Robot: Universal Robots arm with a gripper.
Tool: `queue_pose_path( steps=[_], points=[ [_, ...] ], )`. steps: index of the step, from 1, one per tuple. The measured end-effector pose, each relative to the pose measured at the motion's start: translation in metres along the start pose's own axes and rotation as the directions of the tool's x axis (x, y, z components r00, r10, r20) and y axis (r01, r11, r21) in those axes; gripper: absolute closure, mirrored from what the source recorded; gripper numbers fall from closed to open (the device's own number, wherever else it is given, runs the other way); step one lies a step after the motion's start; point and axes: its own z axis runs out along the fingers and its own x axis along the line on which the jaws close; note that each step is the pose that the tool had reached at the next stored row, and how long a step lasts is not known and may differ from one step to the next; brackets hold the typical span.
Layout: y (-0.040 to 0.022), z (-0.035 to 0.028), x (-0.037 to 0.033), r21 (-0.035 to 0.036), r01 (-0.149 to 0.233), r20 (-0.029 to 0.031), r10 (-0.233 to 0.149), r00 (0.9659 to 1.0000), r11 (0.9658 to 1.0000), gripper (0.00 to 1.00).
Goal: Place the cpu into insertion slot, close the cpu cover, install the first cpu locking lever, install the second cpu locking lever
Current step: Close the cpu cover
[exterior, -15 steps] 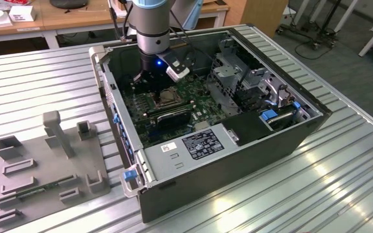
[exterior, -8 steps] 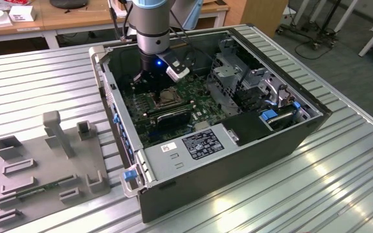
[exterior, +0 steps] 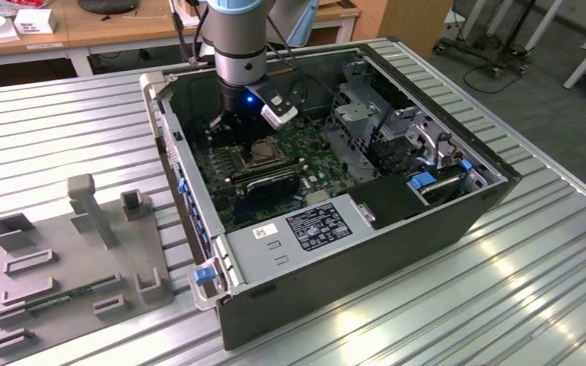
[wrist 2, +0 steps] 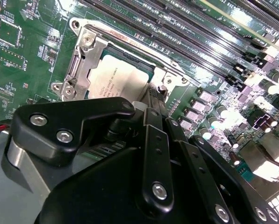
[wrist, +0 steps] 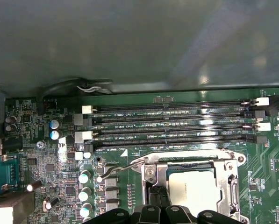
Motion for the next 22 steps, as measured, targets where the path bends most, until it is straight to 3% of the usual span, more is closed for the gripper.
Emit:
queue_pose_path(
  steps=[22],
  points=[
    [-0.0003,0.0004,0.0002,0.0007,0.0,-0.0005,0.0,1.0,1.0,0.9]
  ],
)
